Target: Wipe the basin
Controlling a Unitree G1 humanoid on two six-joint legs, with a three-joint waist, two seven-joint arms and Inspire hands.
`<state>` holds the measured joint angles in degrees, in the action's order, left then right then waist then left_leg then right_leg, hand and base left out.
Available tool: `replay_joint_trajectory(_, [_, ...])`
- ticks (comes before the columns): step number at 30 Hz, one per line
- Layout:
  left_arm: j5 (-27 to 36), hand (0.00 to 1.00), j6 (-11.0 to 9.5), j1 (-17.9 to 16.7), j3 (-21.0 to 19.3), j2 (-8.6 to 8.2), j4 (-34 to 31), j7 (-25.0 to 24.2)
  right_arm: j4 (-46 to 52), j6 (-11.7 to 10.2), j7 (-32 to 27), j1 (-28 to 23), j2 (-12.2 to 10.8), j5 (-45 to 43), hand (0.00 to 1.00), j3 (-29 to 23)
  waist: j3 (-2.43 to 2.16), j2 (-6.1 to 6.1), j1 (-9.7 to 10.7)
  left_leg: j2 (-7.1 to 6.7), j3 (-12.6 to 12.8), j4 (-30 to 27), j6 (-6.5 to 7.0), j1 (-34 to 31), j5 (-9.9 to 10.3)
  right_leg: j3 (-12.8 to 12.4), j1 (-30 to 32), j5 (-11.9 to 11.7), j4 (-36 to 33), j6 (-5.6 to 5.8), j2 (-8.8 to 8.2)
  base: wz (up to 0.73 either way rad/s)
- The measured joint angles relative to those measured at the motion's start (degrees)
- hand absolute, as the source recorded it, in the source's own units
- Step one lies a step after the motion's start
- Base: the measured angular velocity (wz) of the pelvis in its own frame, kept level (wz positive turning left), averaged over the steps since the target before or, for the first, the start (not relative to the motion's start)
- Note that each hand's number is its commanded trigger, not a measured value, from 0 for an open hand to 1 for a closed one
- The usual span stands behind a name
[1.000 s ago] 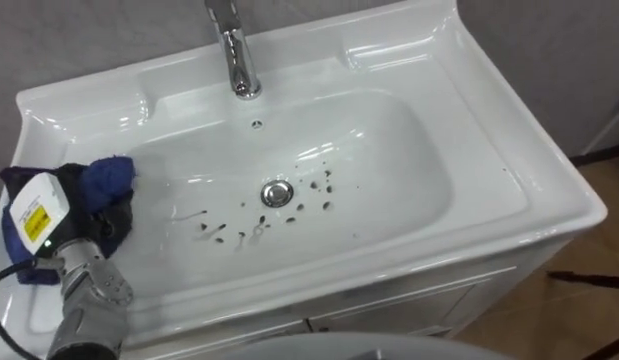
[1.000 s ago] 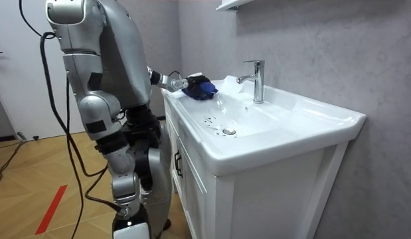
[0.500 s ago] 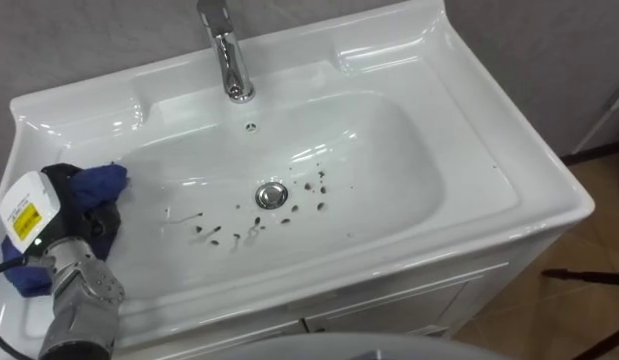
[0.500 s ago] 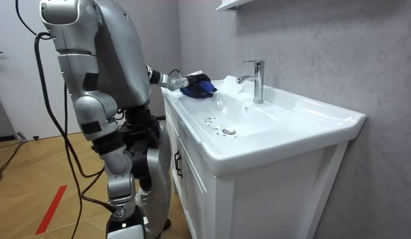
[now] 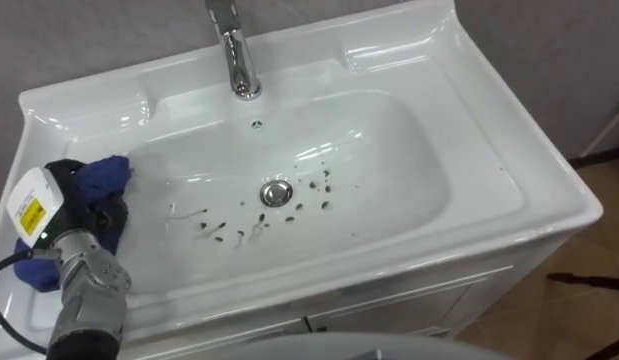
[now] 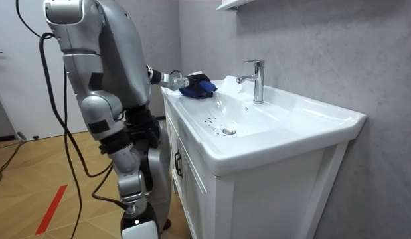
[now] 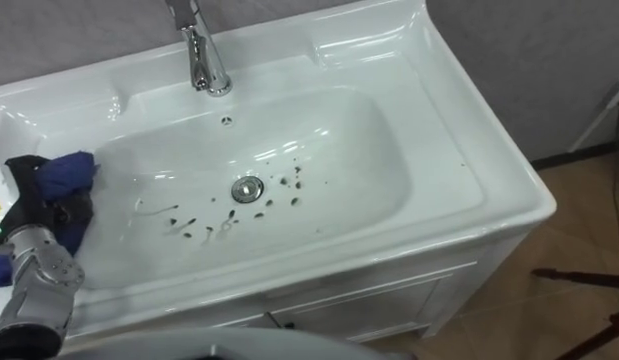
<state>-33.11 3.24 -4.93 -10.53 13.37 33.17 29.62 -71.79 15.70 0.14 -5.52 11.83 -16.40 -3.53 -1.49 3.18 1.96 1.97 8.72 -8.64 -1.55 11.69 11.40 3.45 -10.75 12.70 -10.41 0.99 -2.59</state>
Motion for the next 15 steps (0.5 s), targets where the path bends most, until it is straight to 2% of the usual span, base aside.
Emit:
replay_joint_trajectory(5, [0.9, 1.00, 0.8, -0.6, 0.7, -0.33, -4.5, -1.5, 0.0, -2.6, -0.8, 0.1, -0.1, 3.0, 0.00, 0.7, 0.06, -0.38, 0.2, -0.33, -1.2, 0.0, 0.01, -1.0, 0.0, 1.5, -0.2, -0.1, 0.8, 0.14, -0.27, 0.16])
replay_joint_trajectory(6, [1.0, 1.00, 1.6, -1.3, 1.3, -0.55, -6.5, -1.8, 0.0, -3.2, -1.1, 0.1, -0.2, 3.4, 0.00, 1.2, 0.17, -0.52, 0.1, -0.39, -1.6, 0.0, 0.02, -1.2, 0.0, 1.7, -0.2, -0.1, 0.8, 0.18, -0.29, 0.16])
replay_joint_trajectory(8, [0.9, 1.00, 1.8, -2.3, 1.5, -0.99, -9.3, -2.5, 0.0, -4.2, -1.7, 0.1, -0.8, 4.0, 0.00, 1.2, 0.39, -0.85, 0.0, -0.43, -1.9, 0.0, 0.02, -1.6, 0.0, 2.0, -0.2, -0.1, 0.9, 0.20, -0.32, 0.14])
replay_joint_trajectory(10, [0.3, 1.00, 1.9, -2.5, 1.9, -1.44, -11.9, -2.8, 0.0, -6.0, -2.5, 0.2, -1.3, 5.4, 0.00, 1.2, 0.90, -1.40, 0.1, -0.57, -3.0, -0.1, 0.02, -2.3, 0.0, 3.1, -0.1, -0.1, 1.7, 0.22, -0.41, 0.22])
replay_joint_trajectory(12, [-0.3, 1.00, 2.1, -3.0, 2.3, -1.60, -14.0, -2.9, 0.0, -6.9, -2.8, 0.2, -1.5, 7.0, 0.00, 1.8, 1.35, -1.68, 0.0, -0.61, -3.3, -0.2, 0.02, -2.6, 0.0, 3.3, 0.0, -0.1, 1.8, 0.23, -0.41, 0.13])
replay_joint_trajectory(15, [-0.2, 1.00, 2.6, -4.6, 4.5, -1.63, -18.7, -3.5, 0.0, -7.9, -2.8, 0.1, -1.5, 8.4, 0.00, 3.0, 1.54, -1.94, 0.0, -0.64, -3.8, -0.2, 0.01, -3.7, 0.0, 3.9, 0.8, -0.1, 1.9, 0.22, -0.44, 0.10])
